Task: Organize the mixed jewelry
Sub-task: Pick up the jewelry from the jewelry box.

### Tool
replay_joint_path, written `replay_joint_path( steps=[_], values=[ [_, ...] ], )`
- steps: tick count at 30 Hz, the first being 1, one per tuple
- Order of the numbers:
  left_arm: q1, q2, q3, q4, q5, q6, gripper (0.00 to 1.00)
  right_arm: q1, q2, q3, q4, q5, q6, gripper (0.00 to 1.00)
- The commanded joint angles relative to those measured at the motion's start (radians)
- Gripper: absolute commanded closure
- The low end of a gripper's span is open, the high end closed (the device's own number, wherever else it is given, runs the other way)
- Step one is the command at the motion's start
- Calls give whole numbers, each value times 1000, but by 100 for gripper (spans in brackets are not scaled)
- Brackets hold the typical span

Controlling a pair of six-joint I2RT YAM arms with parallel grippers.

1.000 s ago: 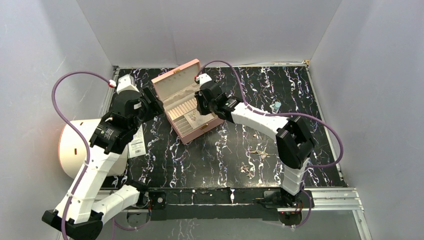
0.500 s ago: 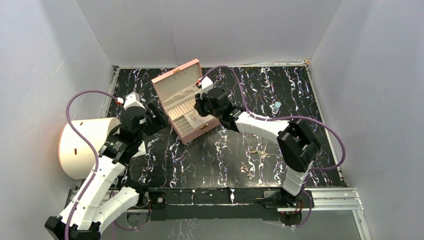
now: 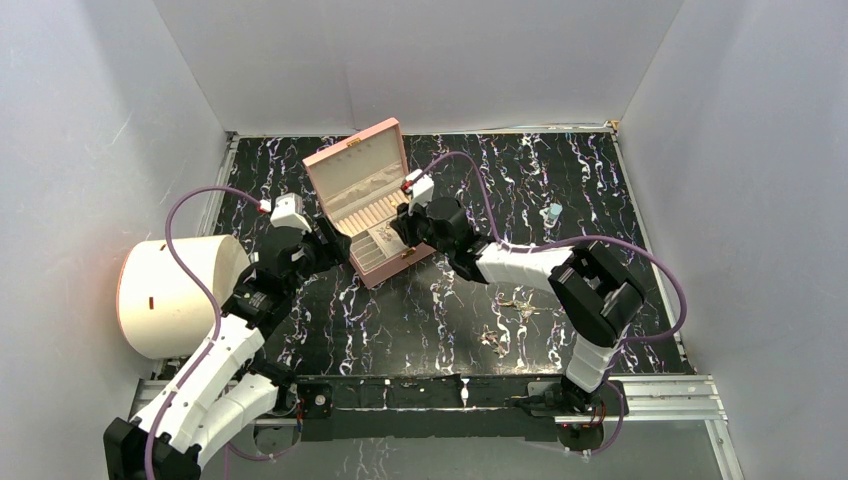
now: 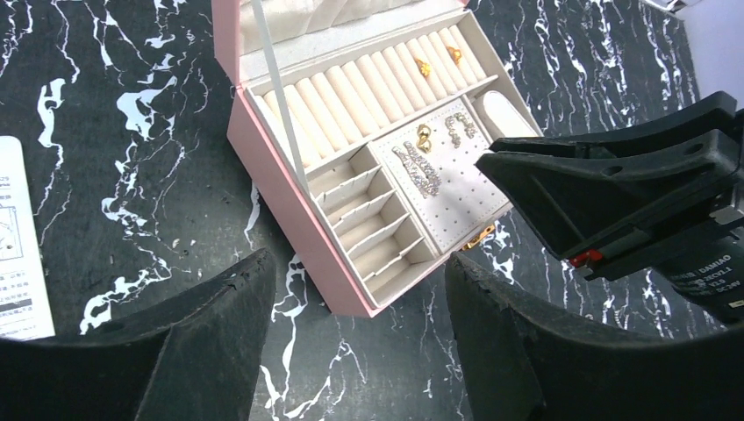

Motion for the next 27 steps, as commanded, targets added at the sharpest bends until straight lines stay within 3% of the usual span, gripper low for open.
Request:
replay_joint_path(
  steps=[1, 27],
  values=[
    [4, -38, -14, 71, -21, 50, 32, 9, -38, -34, 172, -13, -20, 74],
    [3, -14, -12, 36, -60, 54, 32, 14, 122, 14, 243, 44, -36, 76]
  ],
)
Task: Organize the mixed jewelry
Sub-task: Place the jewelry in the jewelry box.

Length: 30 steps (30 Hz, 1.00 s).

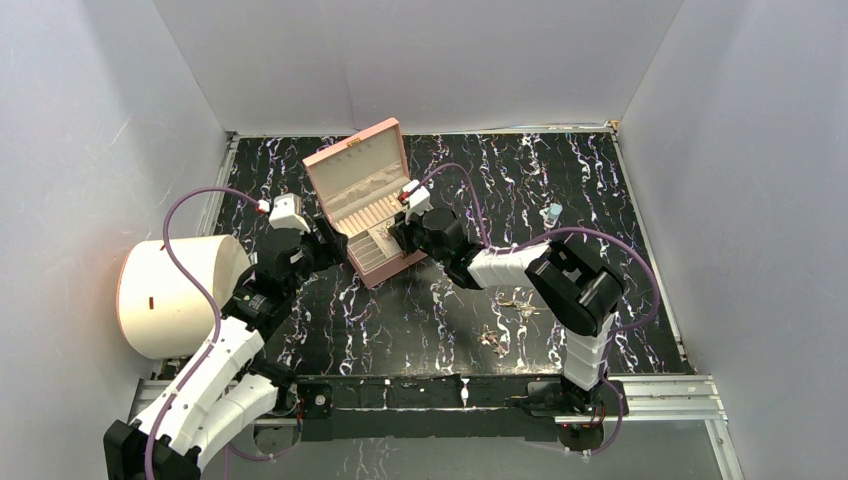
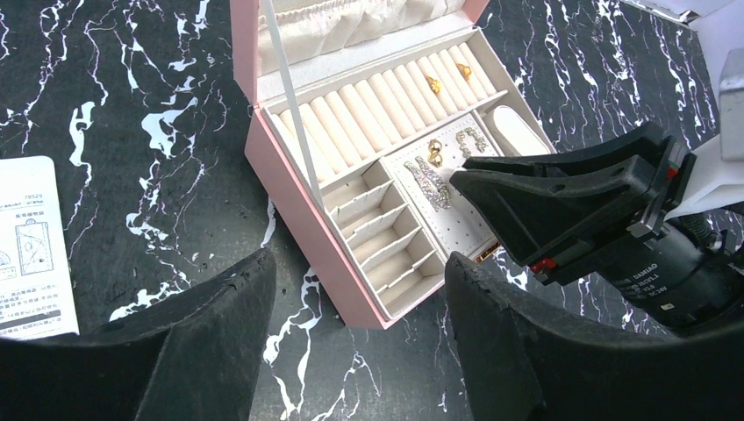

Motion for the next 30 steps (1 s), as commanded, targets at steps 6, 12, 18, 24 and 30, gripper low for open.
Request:
replay_joint_path(
  steps=[6, 12, 18, 24, 30],
  values=[
    [2, 7, 2, 7, -31, 9, 32, 5, 22, 52, 106, 52, -12, 76],
    [3, 10, 0, 7, -31, 9, 32, 5, 35, 59, 99, 50, -15, 77],
    [3, 11, 0, 11, -32, 9, 32, 6, 35, 55, 75, 36, -7, 77],
    [3, 10, 0, 9, -31, 7, 32, 5, 20, 41, 66, 42, 5, 77],
    [3, 7, 0, 4, -33, 7, 32, 6, 13, 33, 45, 46, 0, 75]
  ],
)
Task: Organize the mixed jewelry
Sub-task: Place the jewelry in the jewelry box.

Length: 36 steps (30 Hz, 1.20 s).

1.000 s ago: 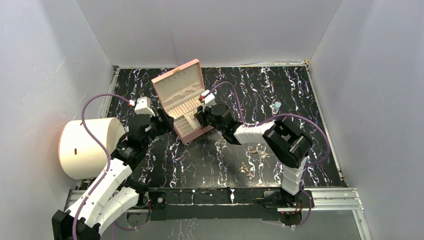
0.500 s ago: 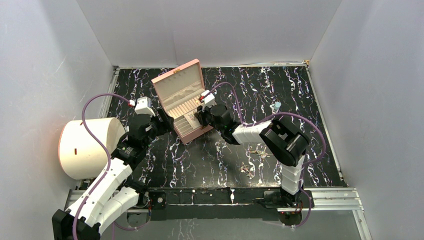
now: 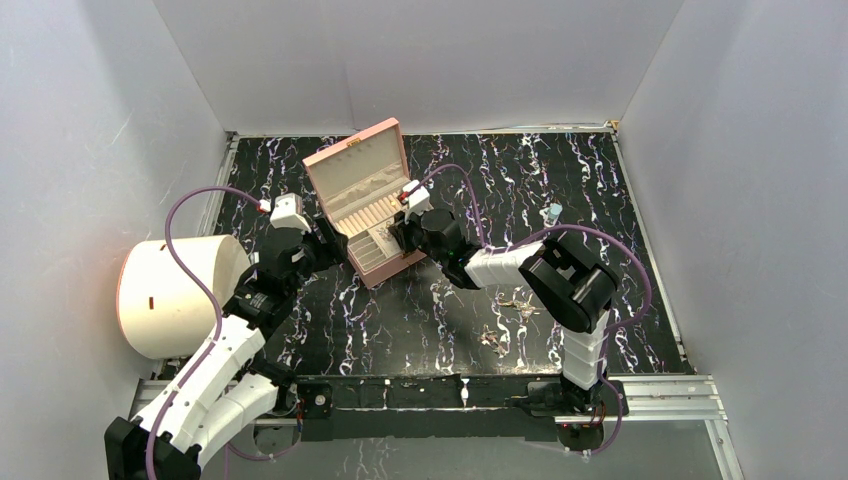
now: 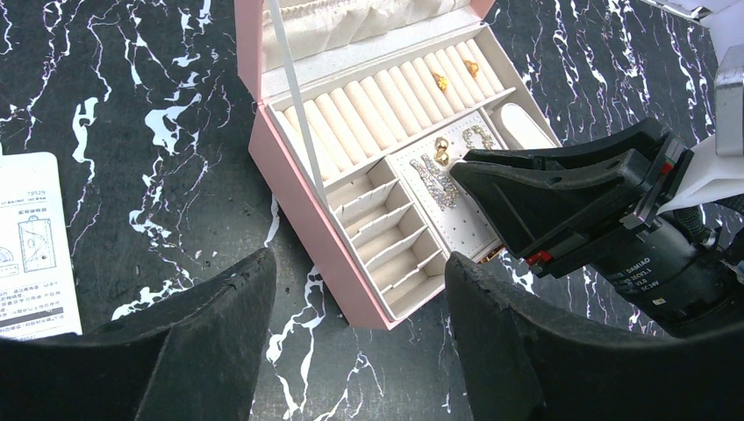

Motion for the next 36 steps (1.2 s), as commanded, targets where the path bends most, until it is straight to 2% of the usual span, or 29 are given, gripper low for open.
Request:
replay_joint_path(
  steps=[1, 11, 18, 24, 31, 36],
  values=[
    [3, -10, 0, 4, -25, 6, 32, 5, -27, 14, 9, 13, -8, 74],
    [3, -10, 0, 1, -30, 4, 32, 5, -54, -32, 25, 96, -4, 72],
    [3, -6, 2, -2, -34, 4, 32, 5, -60, -46, 32, 69, 0, 71],
    [3, -4, 2, -4, -40, 4, 32, 4, -70, -30, 11, 45, 9, 60],
    [3, -5, 3, -7, -44, 4, 32, -7, -108, 1, -50, 45, 93, 47],
    [3, -7, 4, -7, -44, 4, 32, -14, -150, -2, -68, 49, 126, 48]
  ],
)
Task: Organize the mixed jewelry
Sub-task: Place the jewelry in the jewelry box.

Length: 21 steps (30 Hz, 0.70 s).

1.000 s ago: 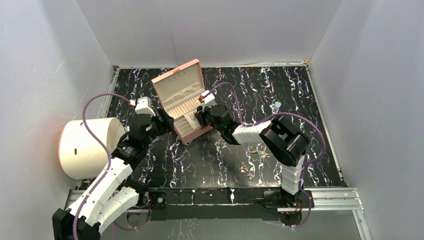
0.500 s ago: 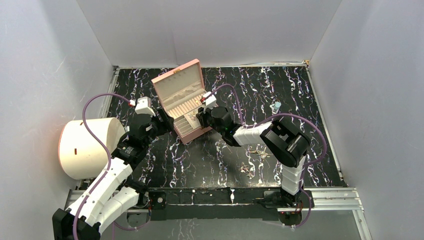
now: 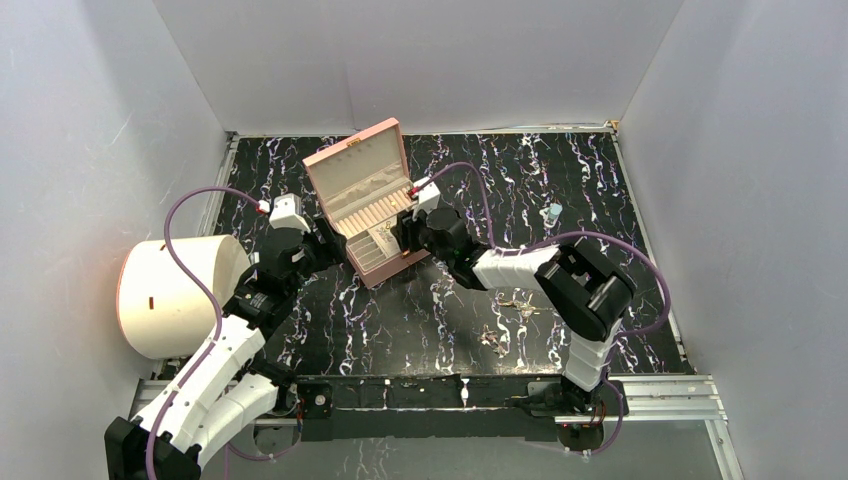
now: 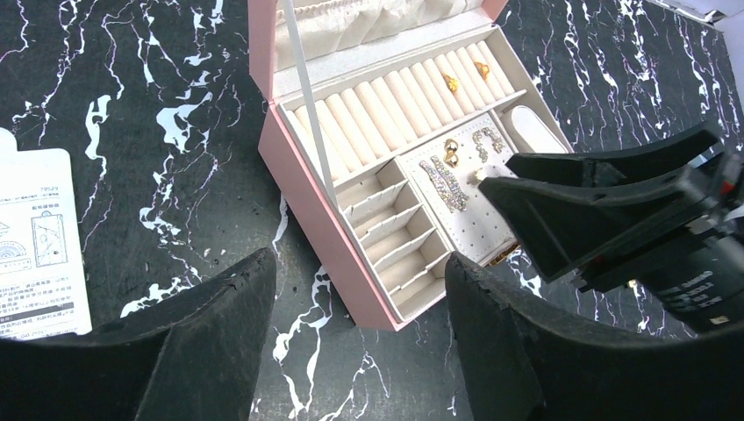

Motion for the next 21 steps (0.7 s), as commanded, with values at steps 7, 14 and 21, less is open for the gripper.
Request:
replay_joint_path(
  steps=[7, 14, 21],
  values=[
    [3, -9, 3, 0, -23, 3, 32, -11, -80, 71, -61, 5, 52, 61],
    [3, -18, 1, 0, -18, 1, 32, -10, -16, 145, -169, 37, 67, 67],
    [3, -19, 1, -5, -17, -1, 32, -11, 7, 171, -199, 51, 76, 84]
  ],
)
